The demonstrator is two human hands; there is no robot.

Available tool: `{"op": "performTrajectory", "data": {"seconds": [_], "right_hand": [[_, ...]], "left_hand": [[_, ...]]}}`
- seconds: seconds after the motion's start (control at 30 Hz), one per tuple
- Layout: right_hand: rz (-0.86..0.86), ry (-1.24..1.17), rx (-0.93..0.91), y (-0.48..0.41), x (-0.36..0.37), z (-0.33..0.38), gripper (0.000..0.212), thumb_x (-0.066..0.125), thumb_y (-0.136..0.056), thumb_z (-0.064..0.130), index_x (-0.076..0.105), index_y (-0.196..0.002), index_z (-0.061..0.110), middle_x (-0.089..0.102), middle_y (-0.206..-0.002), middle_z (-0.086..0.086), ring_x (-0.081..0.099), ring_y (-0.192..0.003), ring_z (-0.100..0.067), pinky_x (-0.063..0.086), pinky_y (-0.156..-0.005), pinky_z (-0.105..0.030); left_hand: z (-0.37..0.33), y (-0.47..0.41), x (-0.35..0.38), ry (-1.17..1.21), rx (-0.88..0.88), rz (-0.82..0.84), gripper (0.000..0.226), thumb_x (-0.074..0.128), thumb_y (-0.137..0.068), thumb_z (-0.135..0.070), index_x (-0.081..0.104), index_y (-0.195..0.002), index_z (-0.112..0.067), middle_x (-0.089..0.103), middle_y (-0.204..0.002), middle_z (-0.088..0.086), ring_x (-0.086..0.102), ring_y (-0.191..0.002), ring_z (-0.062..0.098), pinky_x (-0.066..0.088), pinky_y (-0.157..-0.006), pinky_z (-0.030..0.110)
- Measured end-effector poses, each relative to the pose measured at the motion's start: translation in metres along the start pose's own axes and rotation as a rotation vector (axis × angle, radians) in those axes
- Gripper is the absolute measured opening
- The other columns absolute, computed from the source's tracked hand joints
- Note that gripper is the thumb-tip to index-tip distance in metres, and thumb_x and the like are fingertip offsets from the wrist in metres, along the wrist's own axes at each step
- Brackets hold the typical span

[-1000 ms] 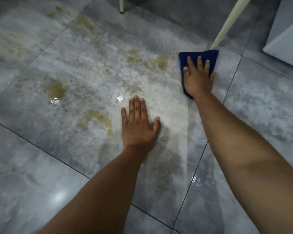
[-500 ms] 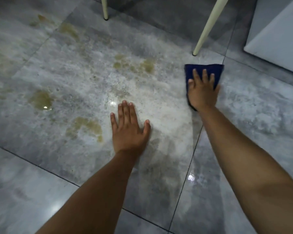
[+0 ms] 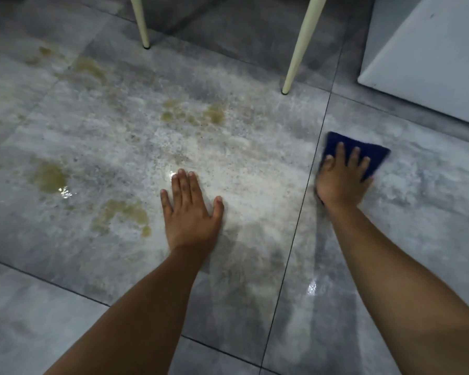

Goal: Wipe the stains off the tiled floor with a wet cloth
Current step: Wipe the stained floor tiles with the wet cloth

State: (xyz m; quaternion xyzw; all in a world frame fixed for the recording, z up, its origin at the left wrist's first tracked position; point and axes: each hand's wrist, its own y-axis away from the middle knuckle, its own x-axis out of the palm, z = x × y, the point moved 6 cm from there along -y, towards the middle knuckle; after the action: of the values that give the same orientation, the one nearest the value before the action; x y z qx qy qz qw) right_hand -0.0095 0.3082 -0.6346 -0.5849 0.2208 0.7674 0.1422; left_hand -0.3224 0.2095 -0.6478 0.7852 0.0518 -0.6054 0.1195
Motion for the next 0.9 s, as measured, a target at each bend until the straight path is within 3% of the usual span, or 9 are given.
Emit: {"op": "performTrajectory", "data": {"seconds": [0.1, 0.23, 0.33, 0.43, 0.53, 0.67, 0.77, 0.8, 0.9], "right_hand": [[-0.054, -0.037, 0.148, 0.068, 0.006, -0.023, 0.053, 0.018, -0.101, 0.041, 0.011, -0.153, 0.031, 0.003, -0.162, -0.004, -0.004, -0.148, -0.030, -0.001, -0.116, -0.057], [0.032, 0.084, -0.180, 0.144, 0.035, 0.023, 0.054, 0.014, -0.101, 0.045, 0.002, -0.152, 0.036, -0.006, -0.161, 0.002, -0.012, -0.147, -0.024, -0.013, -0.114, -0.049], [0.061, 0.100, -0.330, 0.121, 0.035, 0.036, 0.053, 0.011, -0.100, 0.049, 0.005, -0.152, 0.038, -0.003, -0.162, 0.005, -0.012, -0.147, -0.021, -0.007, -0.118, -0.049], [0.013, 0.025, -0.088, 0.109, 0.022, -0.008, 0.053, 0.014, -0.101, 0.046, 0.008, -0.153, 0.036, 0.000, -0.162, 0.001, -0.008, -0.148, -0.024, -0.005, -0.117, -0.053], [-0.021, -0.021, 0.088, 0.170, 0.026, -0.033, 0.052, 0.016, -0.102, 0.043, 0.010, -0.153, 0.035, 0.001, -0.162, -0.002, -0.005, -0.148, -0.026, -0.002, -0.117, -0.055], [-0.034, 0.031, -0.259, 0.259, 0.049, 0.004, 0.053, 0.022, -0.098, 0.043, 0.027, -0.149, 0.031, 0.022, -0.158, -0.005, 0.015, -0.146, -0.032, 0.009, -0.114, -0.056], [0.104, 0.099, -0.458, 0.230, 0.052, 0.017, 0.053, 0.014, -0.100, 0.048, 0.010, -0.151, 0.037, 0.003, -0.161, 0.003, -0.006, -0.148, -0.024, -0.003, -0.118, -0.051], [0.091, 0.103, -0.413, 0.212, 0.047, 0.008, 0.053, 0.013, -0.100, 0.049, 0.007, -0.151, 0.038, 0.000, -0.161, 0.004, -0.009, -0.148, -0.022, -0.004, -0.118, -0.050], [-0.002, -0.009, -0.046, 0.197, 0.031, -0.048, 0.052, 0.016, -0.101, 0.045, 0.008, -0.152, 0.037, 0.002, -0.162, 0.001, -0.008, -0.148, -0.023, -0.003, -0.117, -0.053]], "left_hand": [[0.000, -0.001, 0.000, 0.006, -0.015, 0.017, 0.077, 0.018, -0.095, -0.056, -0.006, -0.154, -0.012, -0.011, -0.162, 0.007, -0.016, -0.147, 0.017, -0.012, -0.118, 0.042], [0.000, 0.001, -0.001, 0.011, -0.004, -0.003, 0.076, 0.018, -0.096, -0.056, -0.004, -0.154, -0.012, -0.010, -0.162, 0.007, -0.014, -0.148, 0.017, -0.010, -0.119, 0.043], [0.001, 0.002, 0.000, 0.013, 0.007, -0.001, 0.076, 0.016, -0.096, -0.056, -0.005, -0.154, -0.011, -0.010, -0.162, 0.007, -0.014, -0.148, 0.017, -0.010, -0.119, 0.043], [0.001, 0.003, 0.000, 0.005, 0.014, 0.011, 0.076, 0.016, -0.096, -0.057, -0.006, -0.154, -0.011, -0.011, -0.162, 0.008, -0.015, -0.148, 0.017, -0.011, -0.119, 0.042], [0.001, 0.003, -0.001, 0.009, 0.013, 0.018, 0.074, 0.016, -0.098, -0.053, -0.005, -0.154, -0.010, -0.010, -0.162, 0.008, -0.014, -0.148, 0.018, -0.012, -0.119, 0.041], [0.001, 0.020, -0.007, 0.105, 0.095, 0.008, 0.066, 0.016, -0.101, -0.046, 0.000, -0.153, -0.008, -0.003, -0.162, 0.010, -0.010, -0.148, 0.017, -0.010, -0.120, 0.040], [0.010, 0.060, -0.013, 0.112, 0.138, -0.012, 0.064, 0.012, -0.101, -0.045, 0.000, -0.154, -0.011, -0.006, -0.162, 0.006, -0.013, -0.148, 0.014, -0.014, -0.118, 0.036], [0.014, 0.075, -0.013, 0.099, 0.165, -0.008, 0.065, 0.010, -0.100, -0.047, 0.000, -0.154, -0.012, -0.008, -0.161, 0.005, -0.014, -0.147, 0.013, -0.015, -0.118, 0.035], [0.029, 0.109, -0.003, 0.058, 0.231, 0.043, 0.069, 0.005, -0.095, -0.052, -0.003, -0.151, -0.013, -0.009, -0.159, 0.003, -0.016, -0.146, 0.013, -0.016, -0.117, 0.035]]}}
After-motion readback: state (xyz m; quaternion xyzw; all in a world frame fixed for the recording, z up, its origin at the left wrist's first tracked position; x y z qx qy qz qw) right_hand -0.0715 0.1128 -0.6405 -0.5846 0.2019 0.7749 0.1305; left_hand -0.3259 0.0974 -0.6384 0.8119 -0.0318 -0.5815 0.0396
